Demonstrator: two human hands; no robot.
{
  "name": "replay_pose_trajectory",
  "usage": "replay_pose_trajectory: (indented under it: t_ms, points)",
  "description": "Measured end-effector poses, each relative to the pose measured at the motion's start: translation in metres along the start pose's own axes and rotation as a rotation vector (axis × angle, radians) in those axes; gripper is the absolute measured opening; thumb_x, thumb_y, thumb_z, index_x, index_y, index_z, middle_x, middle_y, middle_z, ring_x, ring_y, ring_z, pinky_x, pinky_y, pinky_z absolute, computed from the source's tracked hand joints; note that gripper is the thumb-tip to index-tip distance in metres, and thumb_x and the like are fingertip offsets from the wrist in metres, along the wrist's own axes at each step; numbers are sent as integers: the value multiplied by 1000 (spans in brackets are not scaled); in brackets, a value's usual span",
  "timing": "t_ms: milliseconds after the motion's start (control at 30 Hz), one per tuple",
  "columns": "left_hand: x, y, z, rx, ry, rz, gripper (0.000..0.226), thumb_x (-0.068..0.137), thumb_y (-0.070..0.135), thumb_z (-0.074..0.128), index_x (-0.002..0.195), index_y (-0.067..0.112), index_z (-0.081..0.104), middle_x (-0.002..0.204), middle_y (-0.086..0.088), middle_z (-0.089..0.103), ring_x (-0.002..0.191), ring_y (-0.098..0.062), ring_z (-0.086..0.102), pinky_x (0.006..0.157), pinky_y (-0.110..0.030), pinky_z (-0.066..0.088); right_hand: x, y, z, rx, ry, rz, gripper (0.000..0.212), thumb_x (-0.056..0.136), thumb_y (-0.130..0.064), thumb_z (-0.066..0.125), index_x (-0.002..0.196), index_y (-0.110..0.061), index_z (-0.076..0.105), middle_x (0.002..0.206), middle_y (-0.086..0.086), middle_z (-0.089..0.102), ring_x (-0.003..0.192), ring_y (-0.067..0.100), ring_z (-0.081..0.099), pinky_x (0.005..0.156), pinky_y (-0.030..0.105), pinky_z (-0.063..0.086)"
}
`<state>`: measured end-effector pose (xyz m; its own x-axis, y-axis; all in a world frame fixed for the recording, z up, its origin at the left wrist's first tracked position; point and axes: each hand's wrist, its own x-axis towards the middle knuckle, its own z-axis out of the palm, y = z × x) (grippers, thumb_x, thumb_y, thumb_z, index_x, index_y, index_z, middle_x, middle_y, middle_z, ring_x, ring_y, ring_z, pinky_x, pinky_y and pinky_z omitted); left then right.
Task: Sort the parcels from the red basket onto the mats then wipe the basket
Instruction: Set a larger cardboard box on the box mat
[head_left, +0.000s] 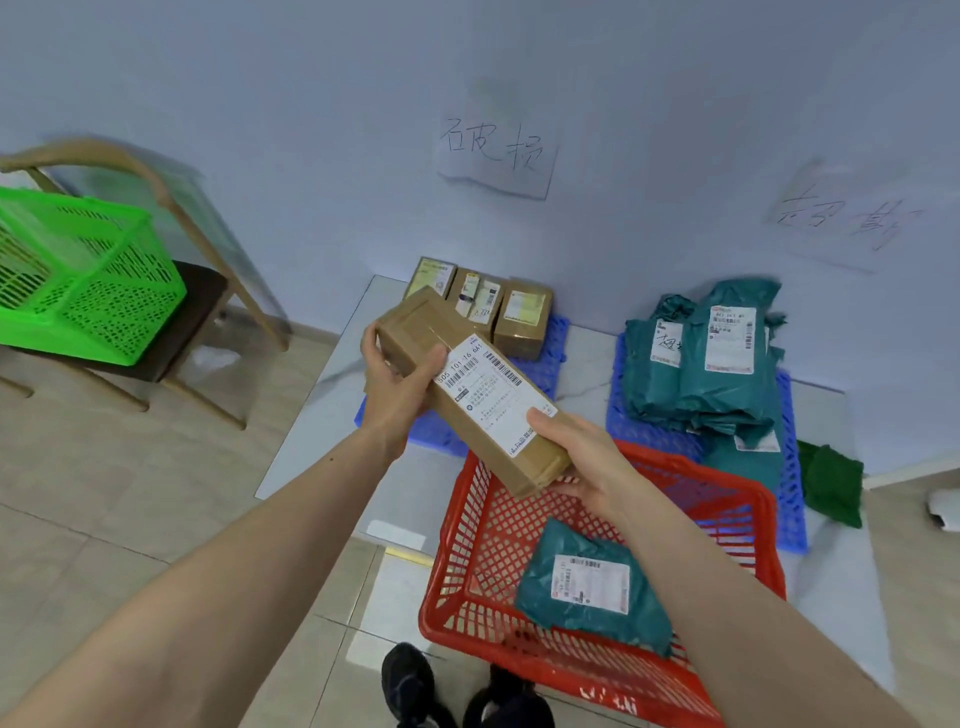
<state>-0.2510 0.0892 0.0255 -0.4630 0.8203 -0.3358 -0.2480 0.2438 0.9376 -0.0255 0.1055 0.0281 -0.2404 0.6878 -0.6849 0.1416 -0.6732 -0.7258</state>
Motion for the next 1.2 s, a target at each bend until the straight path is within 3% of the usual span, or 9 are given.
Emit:
replay_pose_trajectory:
  t_ms: [133,200,267,433,600,767,967,1100,1200]
  points:
    - [24,-4,0,98,70,13,69,86,26,74,137,29,27,104,28,51,79,10,63,55,-12,52,33,-17,3,26,69,-6,42,78,-38,80,111,-14,70,95,1,78,89,18,74,79,36,58]
    - [41,-7,2,137,88,3,65,86,26,74,132,26,27,107,23,51,76,17,61,49,-5,45,54,-27,0,45,93,-22,39,79,-33,80,109,-9,71,93,2,78,83,16,75,74,32,59]
    - [60,-11,3,172,114,-24,67,83,33,76,129,27,28,113,16,52,88,12,59,53,-4,45,77,-36,-3,39,114,-32,44,76,-33,83,110,-9,69,93,2,78,80,13,75,66,28,57]
    - [107,-36,6,256,156,-104,78,69,51,83,122,26,31,119,3,58,108,-13,60,75,-24,51,137,-45,-9,36,197,-12,67,64,-35,91,117,-7,62,99,6,77,80,13,76,56,22,56]
    - [141,-63,9,399,148,-126,92,61,48,87,130,20,33,124,2,55,111,-15,58,93,-37,52,194,-33,-18,16,292,45,113,27,-57,93,122,-9,57,105,5,73,85,17,75,75,35,62]
    - [175,-91,23,533,66,-137,63,81,29,78,131,17,42,104,13,55,102,-14,60,89,-46,55,231,-18,-29,28,425,68,81,61,-42,89,124,-9,51,110,6,69,94,21,70,78,37,58]
    - [221,-130,31,940,19,-112,66,79,58,63,127,13,54,126,-7,53,115,-29,53,95,-47,47,280,6,-43,59,489,112,67,73,-35,84,124,-13,47,111,6,68,92,20,69,75,36,56]
    - [248,-149,38,1199,16,-24,54,86,54,60,118,10,60,138,-11,45,128,-32,40,106,-46,36,309,18,-45,71,472,130,66,76,-35,82,126,-17,43,112,5,67,95,19,68,89,39,56]
    - [258,-163,44,1262,37,-19,59,89,51,58,131,12,51,150,-9,33,139,-31,26,115,-47,21,326,22,-45,89,460,141,59,79,-33,80,122,-18,43,112,5,68,90,16,68,81,34,57]
